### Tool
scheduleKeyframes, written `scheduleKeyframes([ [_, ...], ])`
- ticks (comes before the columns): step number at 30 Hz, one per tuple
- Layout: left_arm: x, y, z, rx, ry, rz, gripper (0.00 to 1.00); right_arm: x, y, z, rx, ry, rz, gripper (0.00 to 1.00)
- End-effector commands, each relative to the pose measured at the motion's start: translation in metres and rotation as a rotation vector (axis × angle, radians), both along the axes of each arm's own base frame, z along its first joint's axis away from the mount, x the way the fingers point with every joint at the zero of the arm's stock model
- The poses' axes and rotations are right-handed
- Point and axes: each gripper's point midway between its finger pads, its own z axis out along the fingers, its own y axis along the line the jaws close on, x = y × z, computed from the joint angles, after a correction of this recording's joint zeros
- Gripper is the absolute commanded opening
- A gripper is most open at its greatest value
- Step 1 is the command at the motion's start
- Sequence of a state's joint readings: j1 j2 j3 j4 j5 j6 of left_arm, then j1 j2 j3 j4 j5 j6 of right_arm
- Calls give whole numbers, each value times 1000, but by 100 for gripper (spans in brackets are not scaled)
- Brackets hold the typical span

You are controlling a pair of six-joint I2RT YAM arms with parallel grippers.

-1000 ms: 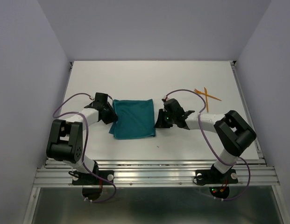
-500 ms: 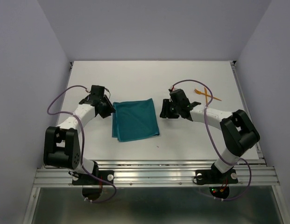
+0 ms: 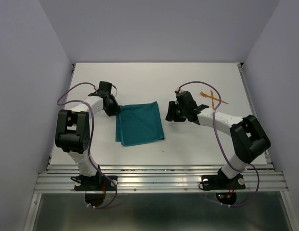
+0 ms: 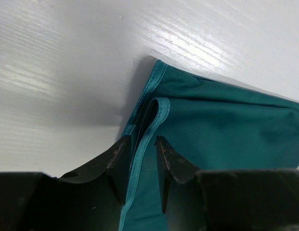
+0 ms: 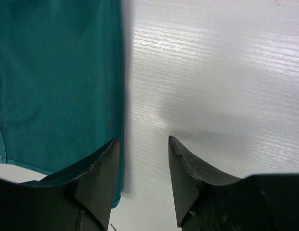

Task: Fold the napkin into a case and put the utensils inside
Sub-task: Smooth out the lower triangle-folded napkin at the center of the board.

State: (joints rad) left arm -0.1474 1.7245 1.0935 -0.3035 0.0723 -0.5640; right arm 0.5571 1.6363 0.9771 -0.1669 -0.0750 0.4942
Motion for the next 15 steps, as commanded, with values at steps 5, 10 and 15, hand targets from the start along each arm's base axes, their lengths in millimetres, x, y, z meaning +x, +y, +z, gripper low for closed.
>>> scheduleKeyframes([
  [5, 22, -5, 8, 3, -45, -23, 39, 2, 0, 17, 16, -41, -11, 51],
  [10, 23, -9, 6, 1, -49, -33, 38, 0, -1, 14, 16, -32, -13, 51],
  [15, 24, -8, -2, 12, -32, -30, 37, -2, -2, 10, 13, -22, -14, 51],
])
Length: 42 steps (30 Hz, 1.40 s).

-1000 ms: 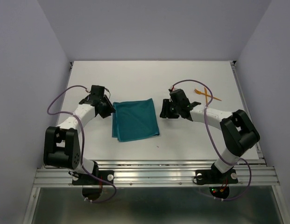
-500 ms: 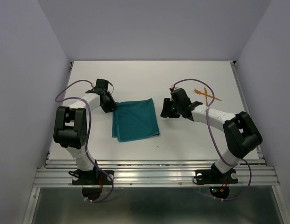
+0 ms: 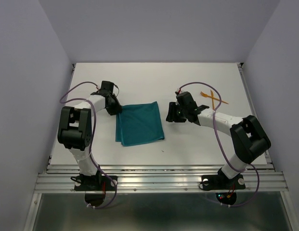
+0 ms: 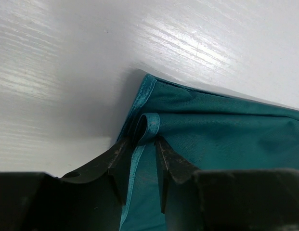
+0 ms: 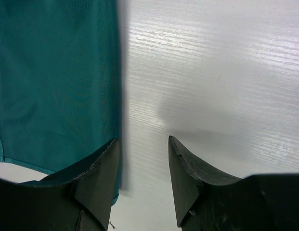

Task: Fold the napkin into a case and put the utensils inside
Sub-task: Smooth out the lower triangle-folded napkin at the center of the board.

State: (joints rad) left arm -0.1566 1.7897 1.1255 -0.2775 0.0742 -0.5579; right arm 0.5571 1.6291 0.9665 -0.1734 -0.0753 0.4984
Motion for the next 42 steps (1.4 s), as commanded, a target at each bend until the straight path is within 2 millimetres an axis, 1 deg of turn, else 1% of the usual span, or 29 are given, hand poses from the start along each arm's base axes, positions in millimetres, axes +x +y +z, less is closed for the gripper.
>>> scheduleKeyframes([
  [1, 12, -3, 8, 10, -34, -14, 37, 2, 1, 12, 18, -33, -10, 51],
  [3, 12, -4, 5, 8, -29, -15, 37, 2, 0, 11, 14, -32, -12, 51],
  [7, 11, -6, 5, 7, -31, -17, 28, 1, -1, 11, 13, -31, -15, 51],
  [9, 11, -7, 9, 9, -39, -18, 26, 1, -1, 11, 13, -31, -17, 51],
  [12, 12, -6, 15, 15, -51, -15, 16, 0, -1, 10, 13, -29, -18, 51],
  [14, 12, -6, 21, 19, -61, -13, 13, 0, -2, 10, 12, -29, -19, 51],
  [16, 13, -7, 26, 20, -70, -14, 4, 1, -1, 11, 15, -29, -19, 51],
  [18, 12, -7, 33, 22, -81, -13, 0, 1, -1, 11, 15, -31, -20, 51],
  [24, 16, -5, 56, 37, -115, -4, 0, 1, 0, 10, 15, -27, -18, 50],
  [25, 17, -5, 58, 37, -117, -4, 0, 1, 0, 10, 15, -26, -17, 50],
  [27, 17, 1, 59, 73, -114, 10, 0, 1, 0, 9, 16, -25, -16, 50],
  [30, 20, 2, 62, 83, -114, 12, 0, 0, 3, 9, 26, -20, -3, 51],
  [31, 23, 2, 66, 84, -122, 13, 0, -1, 4, 8, 32, -19, 2, 51],
  [33, 24, 4, 63, 96, -107, 16, 0, -3, 8, 6, 55, -4, 13, 52],
  [35, 27, 5, 64, 106, -108, 16, 0, -5, 13, 5, 82, 1, 25, 55],
  [36, 27, 7, 61, 117, -99, 19, 0, -9, 15, 2, 98, 18, 31, 55],
  [39, 27, 8, 55, 130, -79, 21, 0, -11, 17, -1, 114, 27, 32, 56],
  [40, 27, 8, 54, 131, -76, 21, 3, -11, 17, -1, 116, 29, 30, 56],
  [42, 26, 9, 48, 136, -63, 21, 16, -12, 17, 0, 117, 27, 32, 56],
])
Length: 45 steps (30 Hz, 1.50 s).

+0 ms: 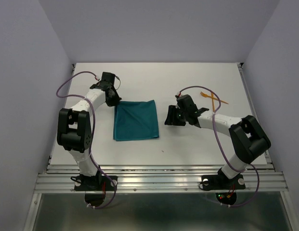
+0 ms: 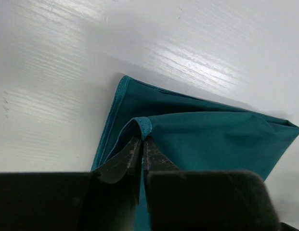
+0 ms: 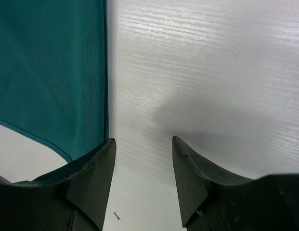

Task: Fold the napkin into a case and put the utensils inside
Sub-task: Smooth out the lower triangle-folded napkin at the center of the board.

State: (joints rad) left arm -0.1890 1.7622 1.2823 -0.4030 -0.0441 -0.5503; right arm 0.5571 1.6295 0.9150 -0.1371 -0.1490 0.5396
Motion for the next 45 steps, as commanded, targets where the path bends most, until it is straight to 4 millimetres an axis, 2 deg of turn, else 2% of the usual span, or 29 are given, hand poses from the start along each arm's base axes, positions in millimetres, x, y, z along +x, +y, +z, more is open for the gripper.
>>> scheduleKeyframes([
  [1, 3, 5, -1, 42, 16, 5, 29, 4, 10, 12, 58, -36, 13, 56],
  [6, 8, 9, 9, 54, -12, 25, 57, 0, 17, 17, 94, -30, 44, 55],
  [9, 8, 16, 22, 81, -38, 51, 59, -11, 27, 18, 125, -18, 79, 53],
  [12, 5, 19, 38, 90, -70, 63, 58, -19, 38, 21, 149, -15, 105, 41],
  [13, 1, 18, 43, 85, -82, 61, 57, -20, 41, 22, 164, -17, 109, 31],
  [14, -2, 18, 39, 87, -72, 57, 57, -24, 46, 24, 173, -14, 124, 26],
  [16, -7, 9, 47, 53, -94, 30, 56, -27, 54, 27, 210, -15, 141, 18],
  [17, -14, 5, 41, 39, -78, 13, 56, -26, 58, 30, 234, -24, 151, 13],
  [18, -16, -4, 44, -3, -89, -17, 56, -34, 67, 30, 261, 0, 185, 10],
  [19, -22, -8, 36, -15, -72, -30, 56, -36, 73, 32, 281, -8, 202, 8],
  [21, -25, -14, 30, -46, -64, -48, 56, -35, 76, 32, 293, -4, 208, 8],
  [23, -28, -14, 20, -47, -43, -45, 55, -37, 81, 23, 291, 18, 215, 8],
  [24, -28, -20, 17, -70, -34, -65, 55, -36, 82, 19, 288, 24, 211, 8],
  [25, -26, -21, 16, -73, -35, -65, 55, -36, 81, 10, 273, 43, 200, 8],
  [27, -20, -22, 10, -71, -29, -67, 54, -32, 79, 0, 251, 54, 173, 8],
  [29, -9, -25, 13, -75, -39, -73, 54, -30, 78, -13, 221, 80, 164, 8],
  [30, -6, -27, 5, -76, -23, -79, 54, -30, 78, -18, 214, 92, 166, 8],
  [32, 5, -29, 8, -77, -33, -82, 53, -30, 79, -22, 209, 102, 165, 8],
  [33, 8, -28, 0, -67, -17, -76, 53, -29, 78, -24, 202, 100, 159, 8],
  [35, 16, -29, 1, -63, -20, -75, 53, -28, 75, -22, 190, 89, 147, 8],
  [40, 25, -30, 1, -55, -23, -78, 52, -27, 71, 6, 198, 22, 164, 8],
  [45, 30, -26, 1, -40, -21, -71, 52, -37, 79, 22, 229, 6, 206, 9],
])
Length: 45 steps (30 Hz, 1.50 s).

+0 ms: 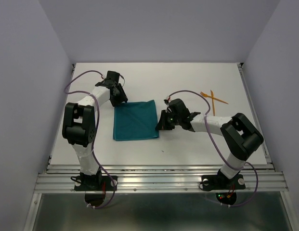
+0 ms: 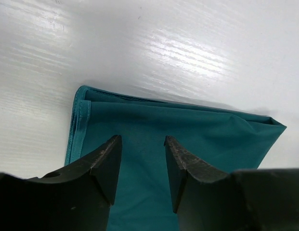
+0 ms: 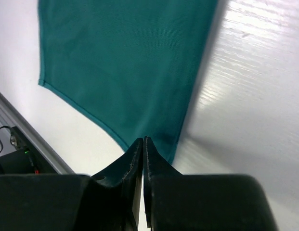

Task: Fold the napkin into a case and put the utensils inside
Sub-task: Smooth out the lower triangle-folded napkin at the center of the board.

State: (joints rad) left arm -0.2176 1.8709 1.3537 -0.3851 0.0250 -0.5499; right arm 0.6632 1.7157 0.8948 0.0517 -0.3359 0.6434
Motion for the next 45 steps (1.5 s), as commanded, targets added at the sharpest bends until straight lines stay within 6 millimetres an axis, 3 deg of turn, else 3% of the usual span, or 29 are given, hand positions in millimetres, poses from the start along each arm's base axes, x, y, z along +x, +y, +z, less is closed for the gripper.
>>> scheduleKeyframes([
  [1, 16, 3, 18, 12, -53, -4, 51, -7, 14, 26, 40, -64, 51, 8],
  [7, 23, 2, 3, 17, -32, -1, 50, -18, 22, 0, 36, 5, 60, 8],
  [12, 33, 10, -14, 58, -25, 32, 49, -13, 4, -36, -86, 30, -9, 6],
  [15, 37, 11, -16, 55, -31, 46, 48, -12, 0, -33, -115, 12, -7, 6],
  [18, 38, 8, -6, 41, -54, 41, 48, -6, -3, -15, -135, -35, -6, 6],
  [21, 37, 9, 13, 33, -89, 44, 48, 15, -15, 4, -211, -123, -62, 7],
  [23, 35, 10, 23, 37, -106, 50, 48, 26, -12, 21, -207, -171, -79, 8],
  [26, 33, 19, 37, 75, -127, 69, 48, 44, -11, 26, -206, -183, -102, 8],
  [31, 27, 28, 29, 116, -99, 79, 48, 88, 10, 47, -168, -227, -119, 8],
  [32, 24, 27, 23, 107, -90, 77, 48, 106, 7, 45, -183, -223, -137, 8],
  [33, 24, 26, 20, 104, -87, 78, 48, 104, 6, 33, -203, -200, -132, 8],
  [34, 24, 26, 18, 102, -87, 81, 48, 118, 8, 43, -184, -218, -144, 8],
  [36, 25, 29, 13, 116, -89, 95, 48, 128, 10, 41, -181, -211, -146, 8],
  [45, 41, 34, -2, 136, -87, 116, 48, 178, 14, 17, -198, -189, -216, 8],
])
